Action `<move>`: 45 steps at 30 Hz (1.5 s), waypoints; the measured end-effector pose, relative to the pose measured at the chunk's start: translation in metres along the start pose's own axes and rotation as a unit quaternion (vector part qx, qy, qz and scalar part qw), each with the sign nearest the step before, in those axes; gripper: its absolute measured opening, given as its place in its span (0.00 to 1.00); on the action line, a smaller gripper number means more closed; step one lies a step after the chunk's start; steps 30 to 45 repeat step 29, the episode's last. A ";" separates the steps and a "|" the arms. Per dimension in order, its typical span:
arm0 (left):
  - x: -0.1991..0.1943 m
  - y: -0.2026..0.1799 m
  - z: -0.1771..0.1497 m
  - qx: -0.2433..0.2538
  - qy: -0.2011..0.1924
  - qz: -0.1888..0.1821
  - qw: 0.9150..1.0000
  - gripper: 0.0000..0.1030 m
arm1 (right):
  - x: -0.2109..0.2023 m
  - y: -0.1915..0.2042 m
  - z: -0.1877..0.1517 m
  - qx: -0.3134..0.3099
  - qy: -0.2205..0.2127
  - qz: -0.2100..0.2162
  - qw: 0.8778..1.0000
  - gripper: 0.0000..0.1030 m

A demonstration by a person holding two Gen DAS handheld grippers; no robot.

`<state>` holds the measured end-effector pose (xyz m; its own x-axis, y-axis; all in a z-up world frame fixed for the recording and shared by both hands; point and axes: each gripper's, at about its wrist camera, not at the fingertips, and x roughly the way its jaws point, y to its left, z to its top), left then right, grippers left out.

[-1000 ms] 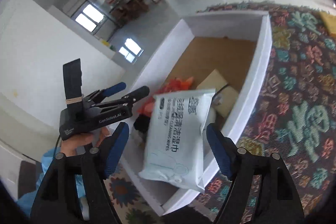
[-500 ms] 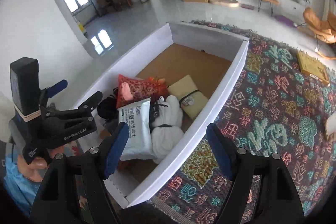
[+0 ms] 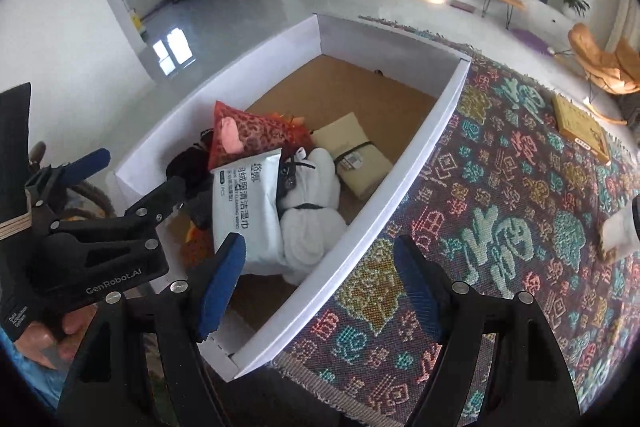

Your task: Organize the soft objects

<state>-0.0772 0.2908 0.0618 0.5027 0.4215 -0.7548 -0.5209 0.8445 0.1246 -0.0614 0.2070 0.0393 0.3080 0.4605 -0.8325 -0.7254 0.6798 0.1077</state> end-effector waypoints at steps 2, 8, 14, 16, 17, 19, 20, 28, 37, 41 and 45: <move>0.000 0.003 -0.001 -0.004 0.000 0.000 1.000 0.97 | 0.002 0.002 -0.001 -0.002 0.002 -0.001 1.000 0.77; 0.001 0.008 -0.002 -0.013 0.003 0.001 1.000 0.97 | 0.005 0.010 -0.001 -0.010 0.006 -0.008 1.000 0.77; -0.002 0.010 -0.001 -0.016 0.002 -0.002 1.000 0.97 | 0.006 0.017 0.000 -0.019 0.009 -0.016 1.000 0.77; -0.003 0.010 -0.002 -0.016 0.001 -0.003 1.000 0.97 | 0.007 0.018 0.001 -0.020 0.010 -0.019 1.000 0.77; -0.004 0.010 -0.002 -0.017 0.000 -0.003 1.000 0.97 | 0.008 0.017 0.001 -0.019 0.011 -0.019 1.000 0.77; -0.004 0.011 -0.001 -0.018 -0.001 -0.003 1.000 0.97 | 0.009 0.017 0.000 -0.018 0.012 -0.019 1.000 0.77; -0.005 0.011 -0.001 -0.018 -0.001 -0.004 1.000 0.97 | 0.009 0.016 0.000 -0.017 0.012 -0.019 1.000 0.77; -0.009 0.015 -0.005 -0.037 -0.010 -0.015 0.999 0.97 | 0.006 0.016 -0.002 -0.012 0.001 -0.009 1.000 0.77; -0.010 0.014 -0.006 -0.034 -0.015 -0.010 0.999 0.97 | 0.004 0.014 -0.004 -0.009 -0.005 -0.006 1.000 0.77; -0.010 0.014 -0.006 -0.034 -0.015 -0.010 0.999 0.97 | 0.004 0.014 -0.004 -0.009 -0.005 -0.006 1.000 0.77; -0.010 0.014 -0.006 -0.034 -0.015 -0.010 0.999 0.97 | 0.004 0.014 -0.004 -0.009 -0.005 -0.006 1.000 0.77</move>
